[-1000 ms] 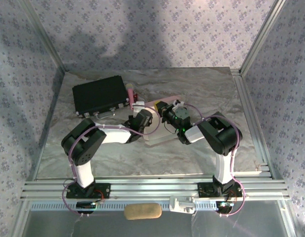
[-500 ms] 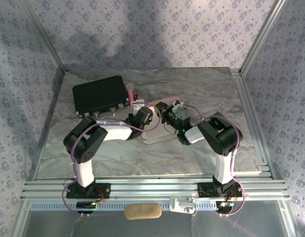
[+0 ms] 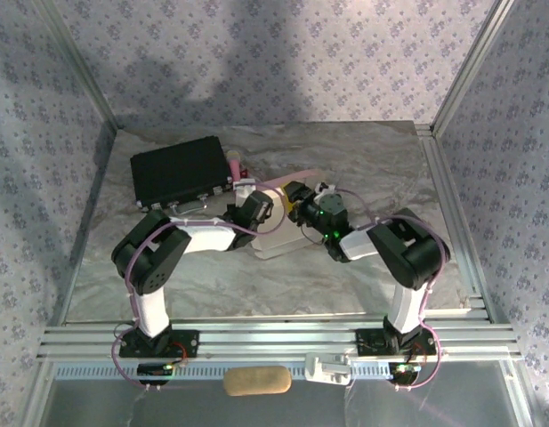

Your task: Fold the paper box

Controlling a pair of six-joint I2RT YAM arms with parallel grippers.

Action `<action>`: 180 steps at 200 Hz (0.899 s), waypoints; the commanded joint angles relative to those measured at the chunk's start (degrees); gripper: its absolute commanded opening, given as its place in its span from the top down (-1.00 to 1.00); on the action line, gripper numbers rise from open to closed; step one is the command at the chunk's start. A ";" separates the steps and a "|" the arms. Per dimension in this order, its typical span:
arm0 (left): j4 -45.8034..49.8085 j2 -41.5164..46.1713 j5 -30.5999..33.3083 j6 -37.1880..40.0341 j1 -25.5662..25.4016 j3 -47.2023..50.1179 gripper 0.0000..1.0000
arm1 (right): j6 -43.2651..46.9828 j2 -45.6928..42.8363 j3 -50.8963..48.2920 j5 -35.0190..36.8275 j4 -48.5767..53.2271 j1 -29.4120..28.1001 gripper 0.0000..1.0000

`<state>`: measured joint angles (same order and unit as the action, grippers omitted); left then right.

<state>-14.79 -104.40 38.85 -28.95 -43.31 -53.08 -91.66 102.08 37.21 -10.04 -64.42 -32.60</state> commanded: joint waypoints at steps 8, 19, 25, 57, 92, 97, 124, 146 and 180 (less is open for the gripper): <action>-1.70 5.75 -1.17 7.07 0.31 2.03 1.00 | 7.07 -13.57 -1.39 -1.60 13.57 1.48 -0.41; -0.89 7.63 -2.29 8.67 0.45 2.09 1.00 | 9.93 -19.64 -1.35 -1.27 20.97 2.12 -0.49; -0.45 8.73 -3.07 9.64 0.54 2.07 1.00 | 11.72 -23.06 -1.17 -0.75 25.25 2.40 -0.52; 6.39 14.60 -10.91 12.32 1.39 -0.33 1.00 | 21.22 -38.45 4.22 3.16 52.49 5.06 -0.57; 21.35 16.73 -16.39 10.15 1.86 -7.70 1.00 | 23.15 -44.64 7.95 2.93 64.06 10.03 -0.54; 23.13 16.69 -16.99 9.64 1.87 -8.64 1.00 | 23.23 -44.69 8.50 2.62 64.49 10.46 -0.53; 30.14 16.78 -17.68 5.83 1.19 -12.05 1.00 | 23.09 -43.02 11.91 1.64 67.86 11.66 -0.50; 33.22 16.95 -17.82 4.20 0.57 -13.53 1.00 | 22.22 -42.61 11.42 2.56 68.14 11.05 -0.54; 34.61 18.10 -17.59 4.08 -0.66 -13.71 1.00 | 21.72 -42.67 9.54 1.18 64.64 12.40 -0.64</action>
<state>15.84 -88.77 21.87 -23.44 -43.03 -64.40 -70.43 59.53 46.94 -8.21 0.73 -21.19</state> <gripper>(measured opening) 0.069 0.824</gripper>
